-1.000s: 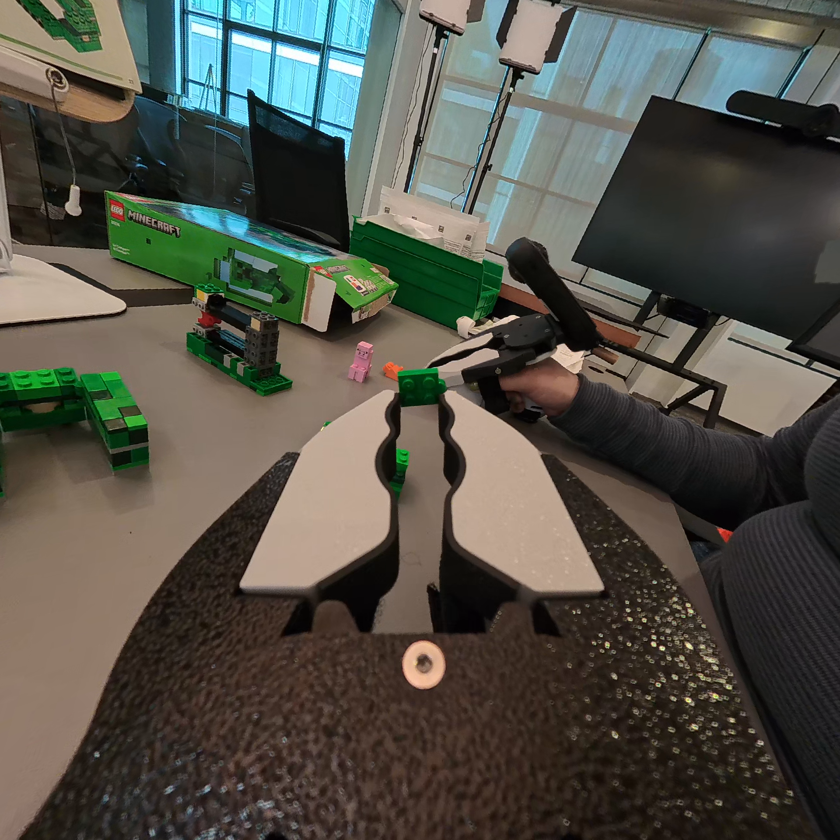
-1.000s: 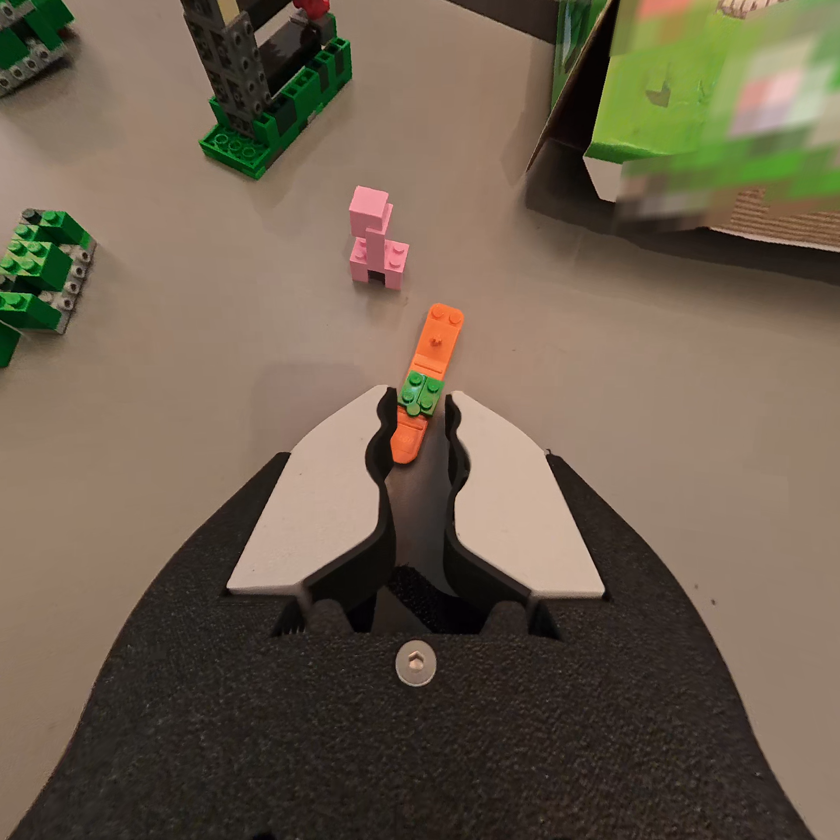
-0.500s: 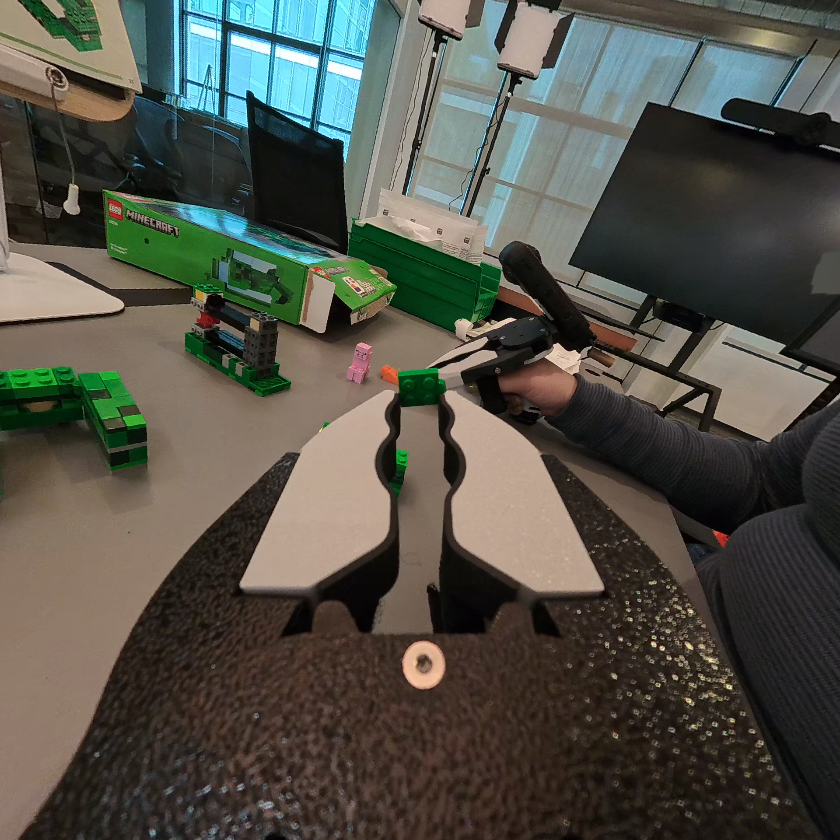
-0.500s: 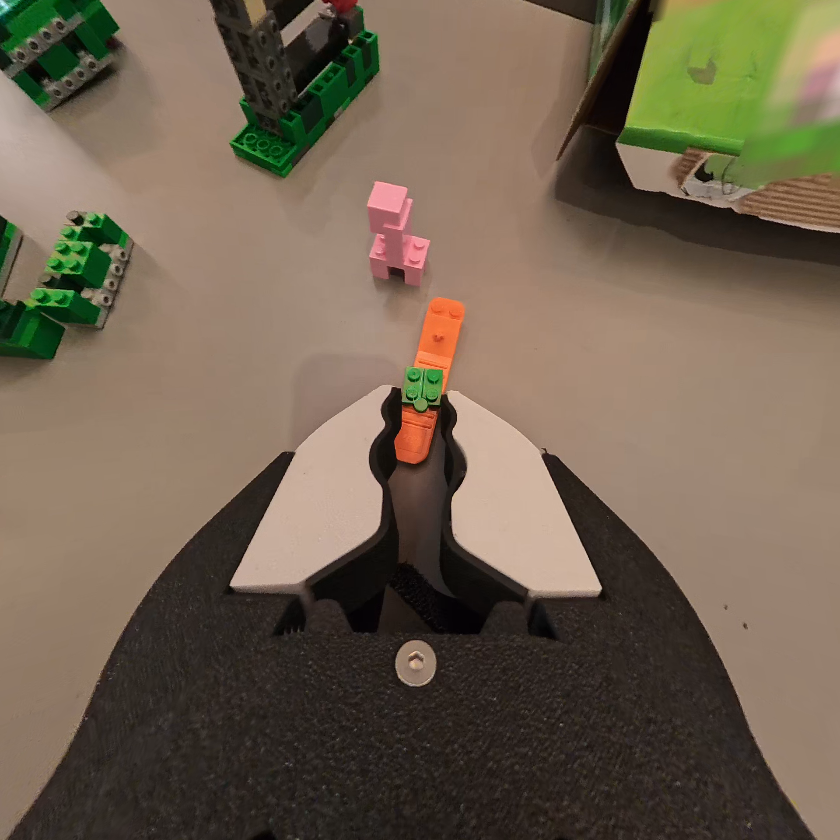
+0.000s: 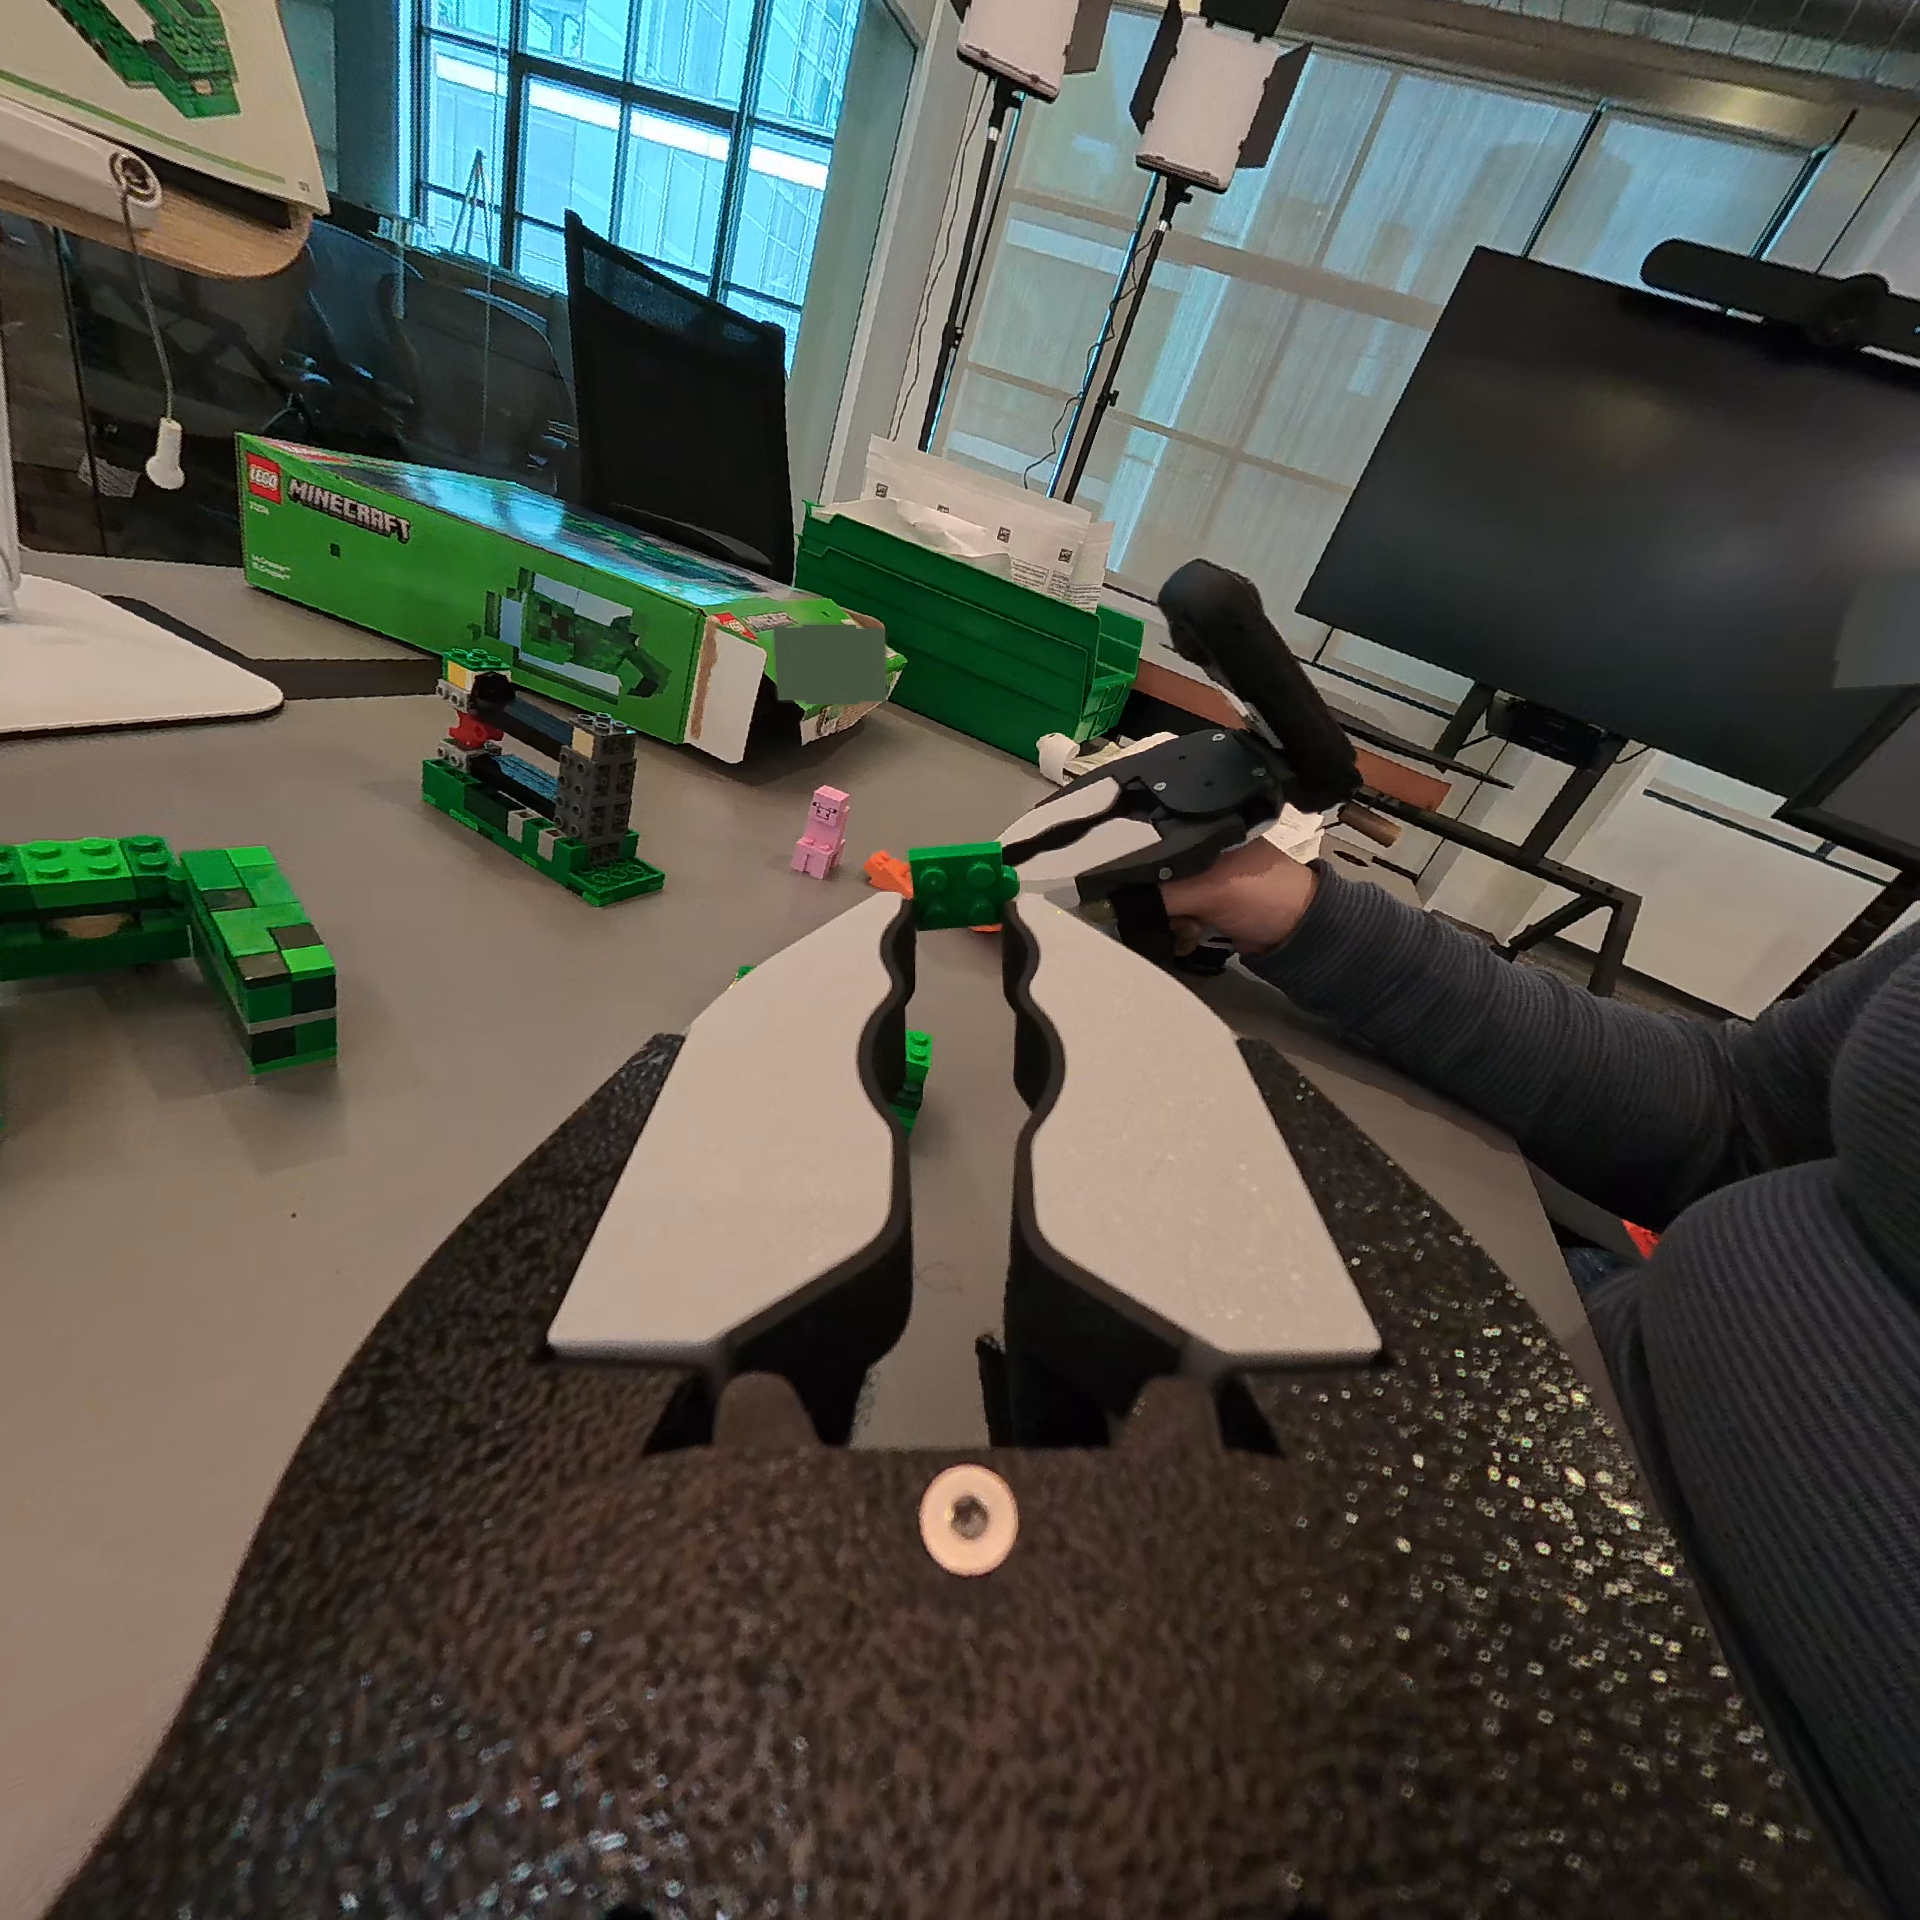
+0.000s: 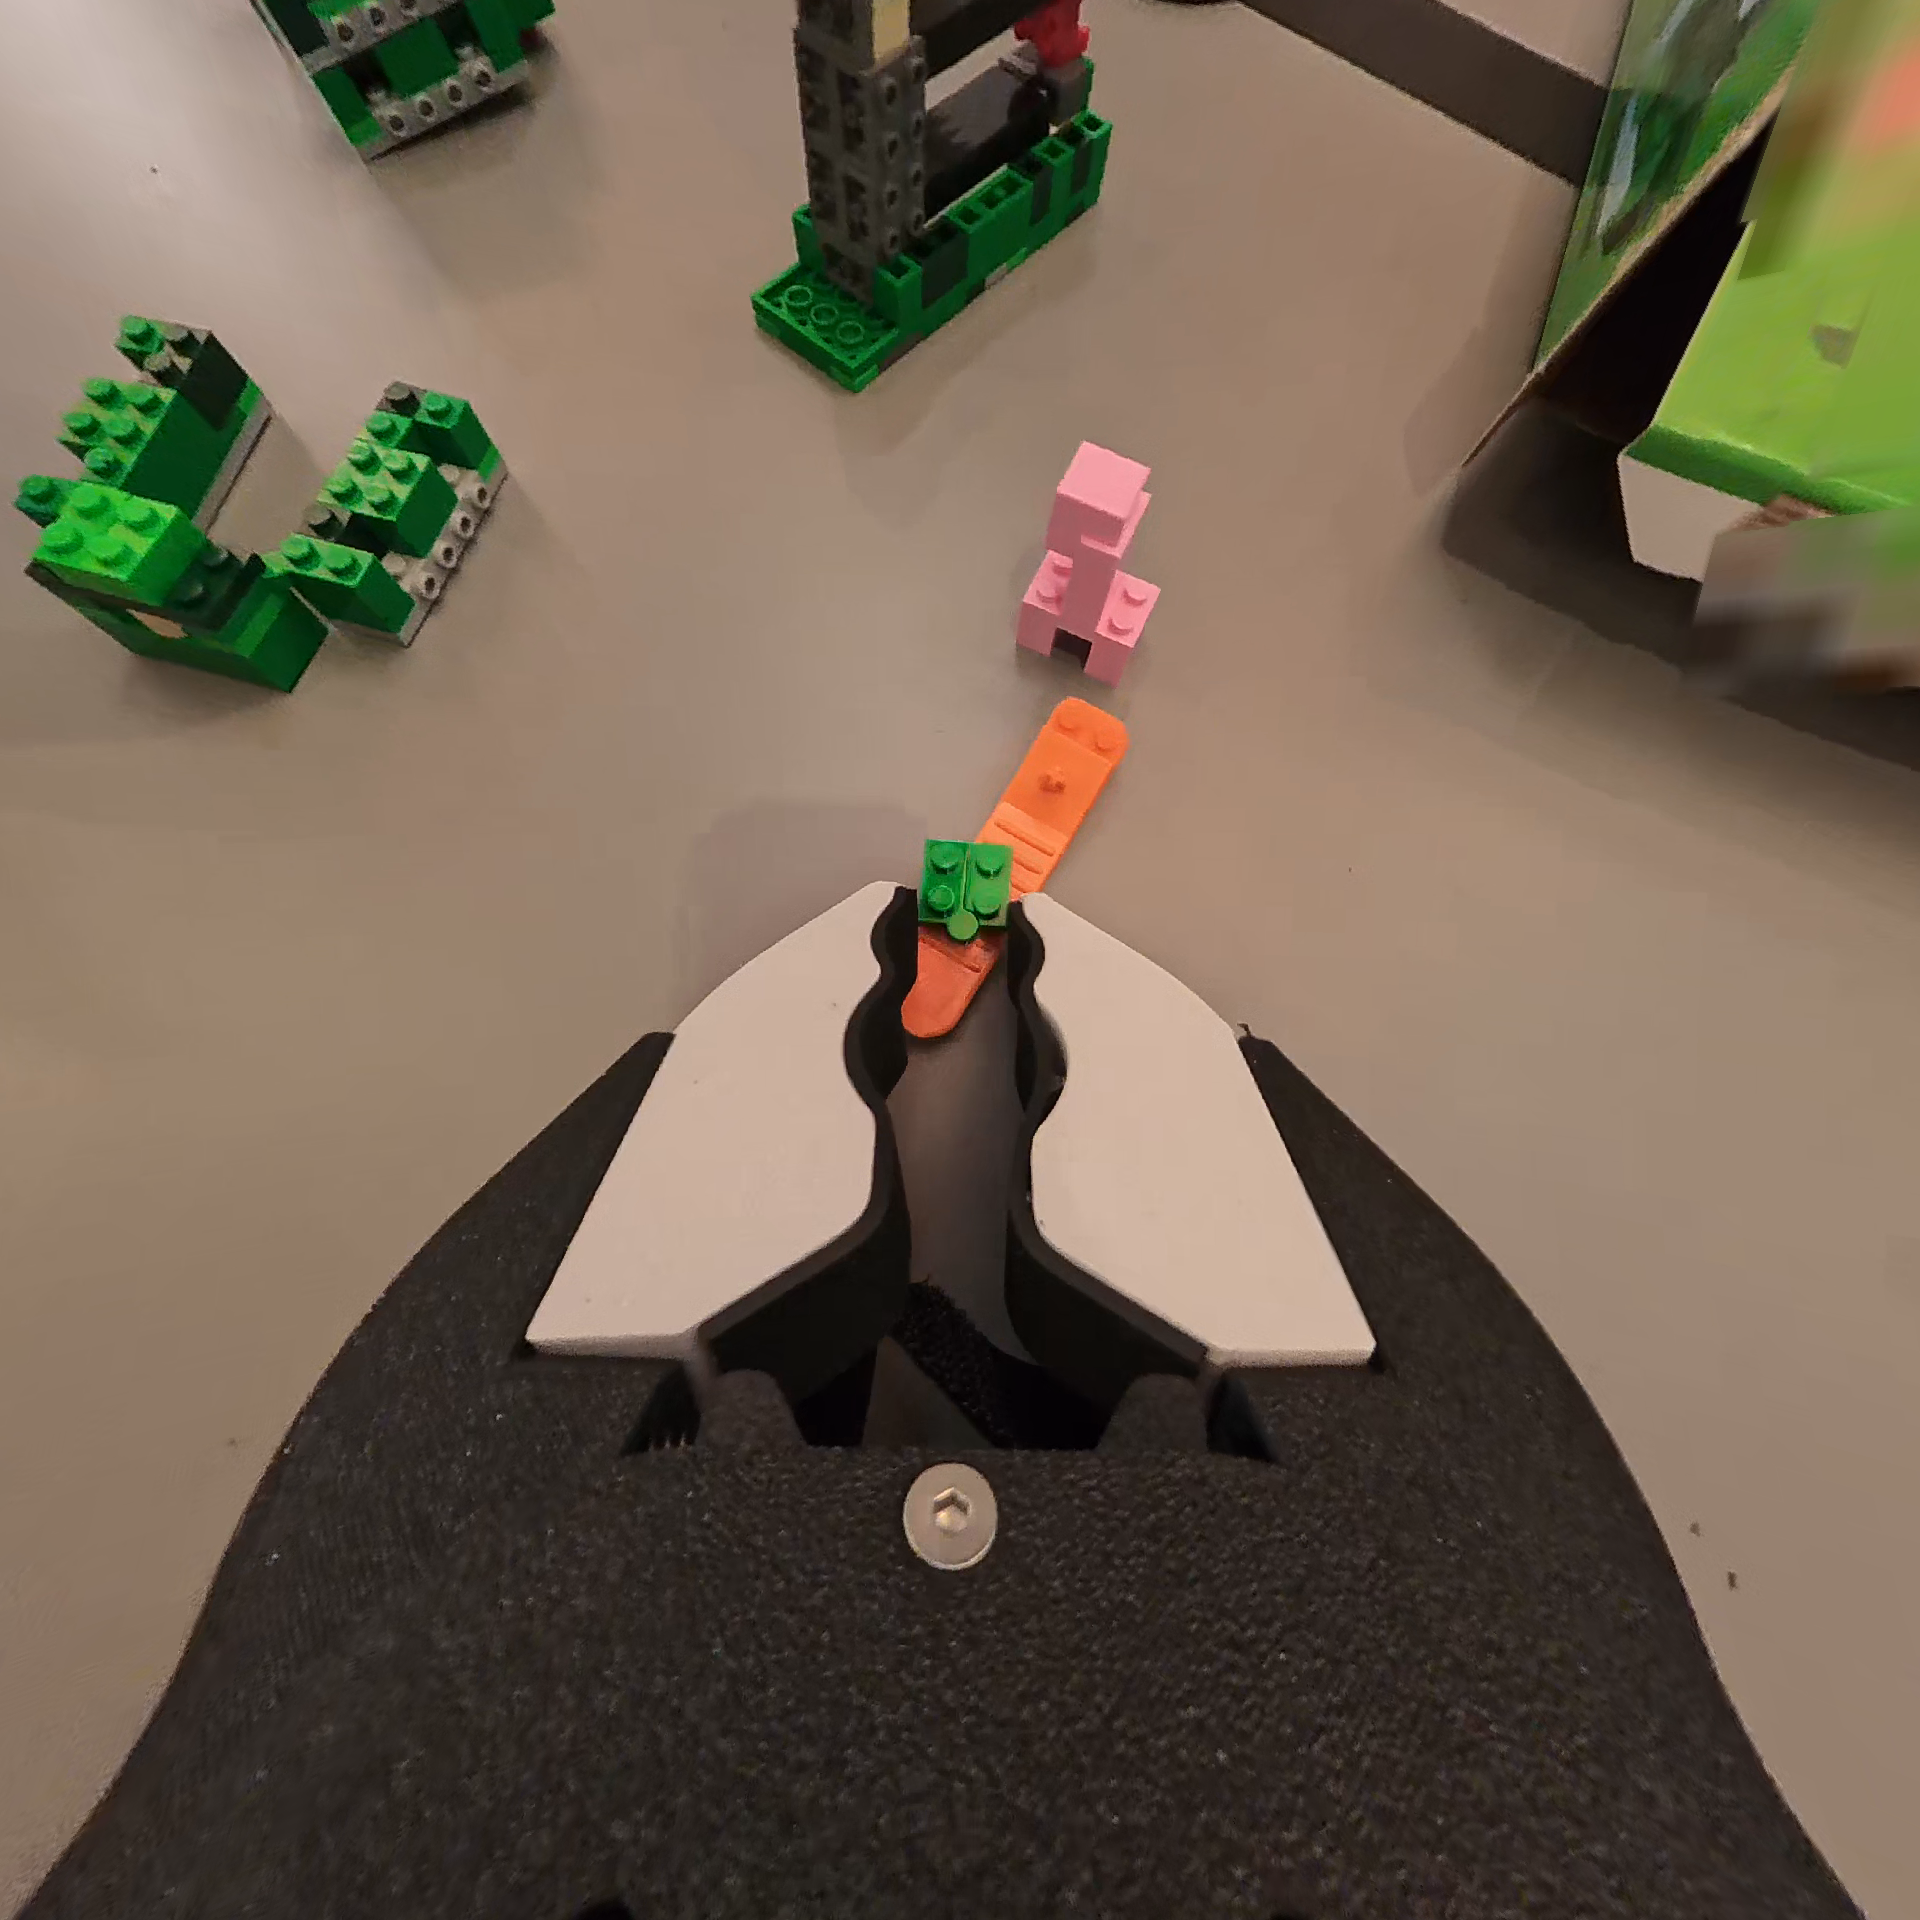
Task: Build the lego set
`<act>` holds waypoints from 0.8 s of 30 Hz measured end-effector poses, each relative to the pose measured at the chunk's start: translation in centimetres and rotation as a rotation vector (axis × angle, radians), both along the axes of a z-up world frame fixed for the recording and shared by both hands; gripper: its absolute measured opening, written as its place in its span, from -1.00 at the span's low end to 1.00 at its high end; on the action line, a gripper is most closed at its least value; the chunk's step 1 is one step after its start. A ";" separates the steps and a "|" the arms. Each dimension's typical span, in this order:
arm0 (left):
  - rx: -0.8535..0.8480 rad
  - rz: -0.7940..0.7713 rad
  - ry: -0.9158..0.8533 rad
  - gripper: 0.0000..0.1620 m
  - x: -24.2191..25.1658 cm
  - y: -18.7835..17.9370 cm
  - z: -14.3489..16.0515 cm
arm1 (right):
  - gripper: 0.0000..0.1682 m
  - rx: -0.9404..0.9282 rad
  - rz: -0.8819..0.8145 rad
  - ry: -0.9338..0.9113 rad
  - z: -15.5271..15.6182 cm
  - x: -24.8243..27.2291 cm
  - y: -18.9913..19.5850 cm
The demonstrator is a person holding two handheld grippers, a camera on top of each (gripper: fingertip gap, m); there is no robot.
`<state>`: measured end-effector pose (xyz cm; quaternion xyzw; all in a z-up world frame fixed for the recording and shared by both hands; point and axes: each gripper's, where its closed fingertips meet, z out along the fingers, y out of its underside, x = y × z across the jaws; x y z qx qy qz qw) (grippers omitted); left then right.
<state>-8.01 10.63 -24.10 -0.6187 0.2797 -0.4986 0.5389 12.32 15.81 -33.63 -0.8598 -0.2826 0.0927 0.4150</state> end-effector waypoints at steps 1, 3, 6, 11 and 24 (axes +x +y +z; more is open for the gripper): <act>-0.001 0.000 -0.002 -0.81 0.0 0.0 0.0 | -0.81 0.013 0.013 -0.012 0.1 -0.1 -0.1; -0.002 0.000 -0.005 -0.81 -0.1 0.0 0.0 | -0.81 0.030 0.030 -0.028 0.1 -0.3 -0.2; -0.003 0.001 -0.008 -0.81 -0.1 0.0 0.1 | -0.81 0.058 0.077 -0.026 0.5 -0.6 -0.5; -0.007 0.000 -0.009 -0.81 -0.2 0.0 0.0 | -0.81 0.042 0.166 -0.067 0.8 0.7 -1.8; -0.024 -0.193 0.125 -0.81 5.4 -3.7 -0.5 | -0.81 0.081 0.676 -0.221 6.0 -5.0 -7.2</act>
